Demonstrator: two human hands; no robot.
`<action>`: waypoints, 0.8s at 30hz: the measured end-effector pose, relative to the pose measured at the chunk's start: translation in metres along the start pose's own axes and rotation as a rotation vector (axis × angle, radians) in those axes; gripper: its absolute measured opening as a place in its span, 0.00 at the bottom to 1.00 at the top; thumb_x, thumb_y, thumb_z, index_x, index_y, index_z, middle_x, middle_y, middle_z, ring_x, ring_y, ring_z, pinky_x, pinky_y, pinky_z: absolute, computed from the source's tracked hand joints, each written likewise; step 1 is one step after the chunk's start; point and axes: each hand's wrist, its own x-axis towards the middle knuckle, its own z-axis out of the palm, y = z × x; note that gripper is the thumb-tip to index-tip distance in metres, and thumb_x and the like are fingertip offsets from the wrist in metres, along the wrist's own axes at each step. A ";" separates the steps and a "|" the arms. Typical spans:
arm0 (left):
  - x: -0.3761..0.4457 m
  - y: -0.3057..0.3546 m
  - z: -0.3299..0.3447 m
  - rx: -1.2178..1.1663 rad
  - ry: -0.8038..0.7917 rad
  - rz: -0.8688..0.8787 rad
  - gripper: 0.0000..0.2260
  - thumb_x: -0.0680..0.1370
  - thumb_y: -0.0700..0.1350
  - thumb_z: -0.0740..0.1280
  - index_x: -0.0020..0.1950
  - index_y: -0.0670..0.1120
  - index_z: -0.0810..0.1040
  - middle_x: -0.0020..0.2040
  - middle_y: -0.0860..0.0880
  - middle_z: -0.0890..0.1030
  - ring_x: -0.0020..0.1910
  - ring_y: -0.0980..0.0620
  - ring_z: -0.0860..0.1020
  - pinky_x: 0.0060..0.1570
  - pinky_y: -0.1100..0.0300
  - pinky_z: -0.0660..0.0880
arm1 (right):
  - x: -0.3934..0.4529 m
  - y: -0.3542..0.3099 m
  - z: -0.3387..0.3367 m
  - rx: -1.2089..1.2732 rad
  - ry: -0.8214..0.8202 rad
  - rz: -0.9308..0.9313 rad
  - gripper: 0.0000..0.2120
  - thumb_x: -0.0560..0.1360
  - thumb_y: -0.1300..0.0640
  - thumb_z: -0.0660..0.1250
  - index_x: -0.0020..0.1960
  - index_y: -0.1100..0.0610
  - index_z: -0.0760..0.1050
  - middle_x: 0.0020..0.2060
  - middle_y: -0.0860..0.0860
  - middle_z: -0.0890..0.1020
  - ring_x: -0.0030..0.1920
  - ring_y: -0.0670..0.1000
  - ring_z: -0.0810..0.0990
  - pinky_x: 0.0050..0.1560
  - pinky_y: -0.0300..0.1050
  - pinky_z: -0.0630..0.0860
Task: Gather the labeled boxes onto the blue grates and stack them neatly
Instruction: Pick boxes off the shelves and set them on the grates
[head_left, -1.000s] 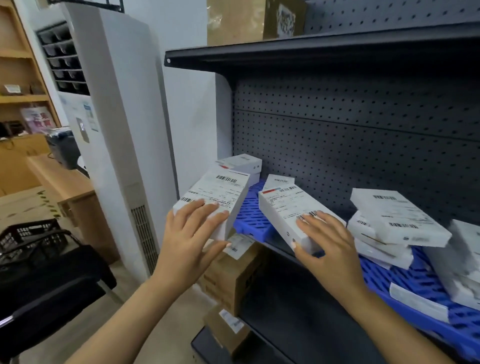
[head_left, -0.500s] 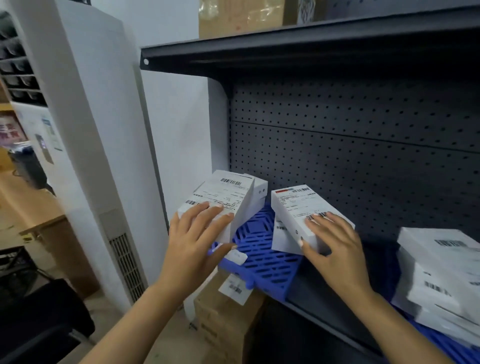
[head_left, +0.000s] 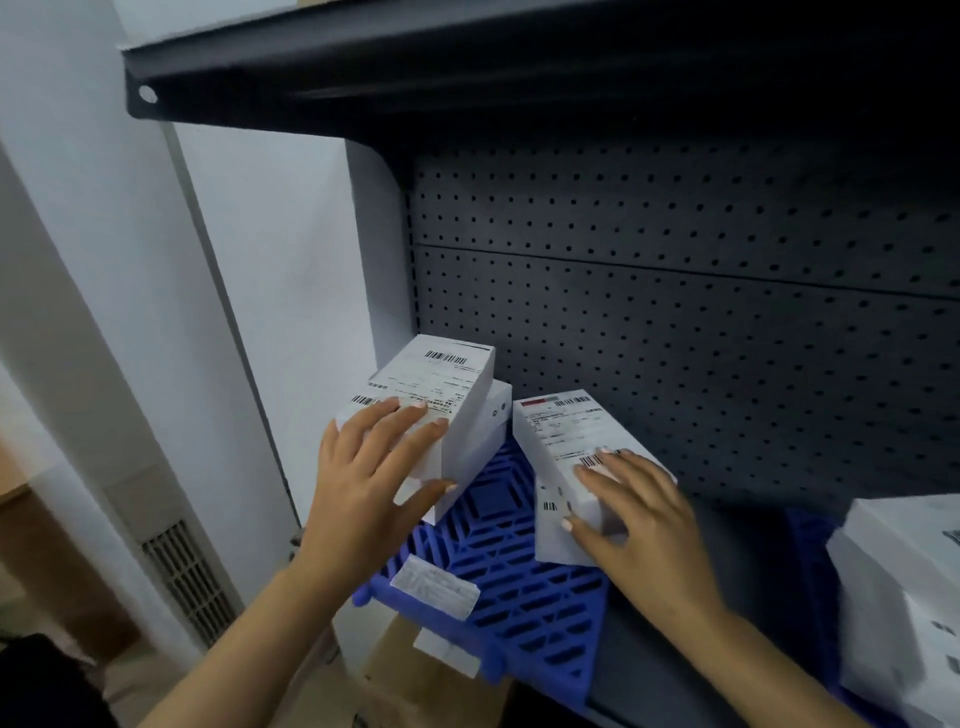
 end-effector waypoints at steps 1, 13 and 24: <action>0.004 -0.004 0.004 -0.015 0.002 0.006 0.23 0.74 0.59 0.65 0.67 0.51 0.70 0.65 0.48 0.75 0.66 0.43 0.70 0.57 0.35 0.69 | 0.000 -0.001 0.001 -0.009 -0.007 0.007 0.26 0.72 0.36 0.59 0.63 0.49 0.76 0.64 0.48 0.76 0.66 0.51 0.69 0.62 0.56 0.71; 0.017 -0.045 0.035 -0.208 -0.034 0.081 0.23 0.74 0.59 0.65 0.65 0.49 0.73 0.65 0.49 0.75 0.66 0.44 0.70 0.60 0.43 0.68 | 0.000 -0.030 0.014 -0.178 -0.011 0.094 0.24 0.75 0.38 0.57 0.67 0.47 0.70 0.66 0.48 0.73 0.68 0.51 0.67 0.59 0.58 0.74; 0.023 -0.057 0.038 -0.236 -0.100 0.099 0.22 0.73 0.59 0.64 0.64 0.52 0.71 0.63 0.51 0.75 0.64 0.47 0.70 0.58 0.46 0.69 | -0.005 -0.044 0.016 -0.208 -0.037 0.205 0.26 0.77 0.35 0.52 0.70 0.45 0.66 0.69 0.47 0.69 0.71 0.50 0.64 0.62 0.61 0.71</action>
